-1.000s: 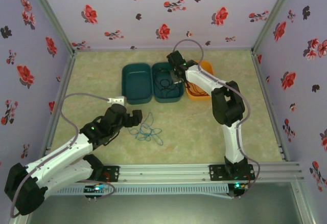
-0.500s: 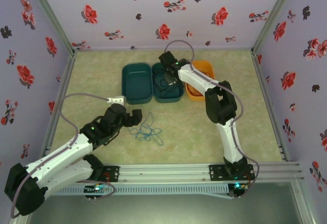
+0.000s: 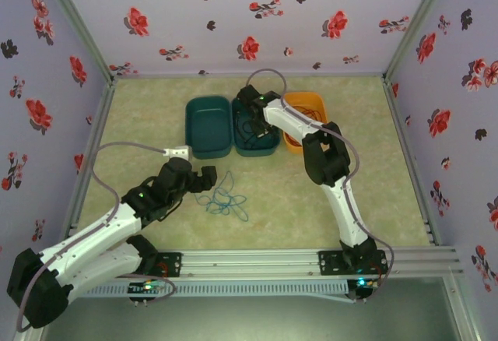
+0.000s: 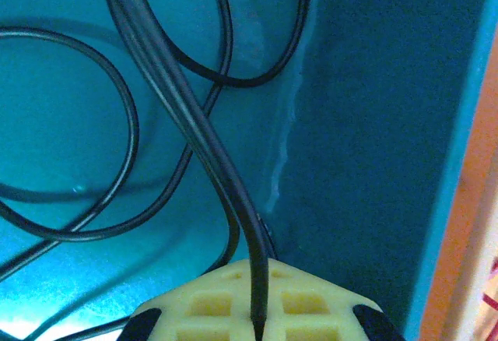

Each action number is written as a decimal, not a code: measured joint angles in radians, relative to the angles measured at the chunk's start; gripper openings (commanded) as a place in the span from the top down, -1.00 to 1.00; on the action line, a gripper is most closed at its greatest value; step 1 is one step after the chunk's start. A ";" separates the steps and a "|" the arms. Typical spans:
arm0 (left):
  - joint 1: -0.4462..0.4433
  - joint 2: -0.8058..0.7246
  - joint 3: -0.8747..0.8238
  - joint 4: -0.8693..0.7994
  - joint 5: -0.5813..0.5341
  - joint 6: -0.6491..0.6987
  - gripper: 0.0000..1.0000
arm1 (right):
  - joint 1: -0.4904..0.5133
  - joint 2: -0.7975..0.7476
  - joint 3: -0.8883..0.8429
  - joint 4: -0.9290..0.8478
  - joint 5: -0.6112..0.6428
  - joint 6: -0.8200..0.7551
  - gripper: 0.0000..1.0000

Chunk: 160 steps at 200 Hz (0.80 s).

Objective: Untangle the cables

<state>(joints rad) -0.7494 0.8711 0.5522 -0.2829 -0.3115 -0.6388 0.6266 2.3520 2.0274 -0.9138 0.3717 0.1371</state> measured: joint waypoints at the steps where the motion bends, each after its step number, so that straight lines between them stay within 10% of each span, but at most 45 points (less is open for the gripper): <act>1: 0.000 0.000 0.000 0.000 0.000 0.000 -0.99 | 0.000 0.000 0.000 -0.001 0.000 0.000 1.00; 86: 0.004 0.000 0.000 0.000 0.001 0.000 -0.99 | 0.027 -0.122 -0.002 -0.045 0.045 0.005 0.23; 160: 0.004 0.000 0.000 0.000 0.009 -0.010 -0.99 | 0.028 -0.248 -0.068 -0.034 0.044 0.007 0.13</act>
<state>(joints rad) -0.7456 0.8711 0.5522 -0.2832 -0.3027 -0.6491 0.6548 2.1040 1.9594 -0.9478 0.4156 0.1440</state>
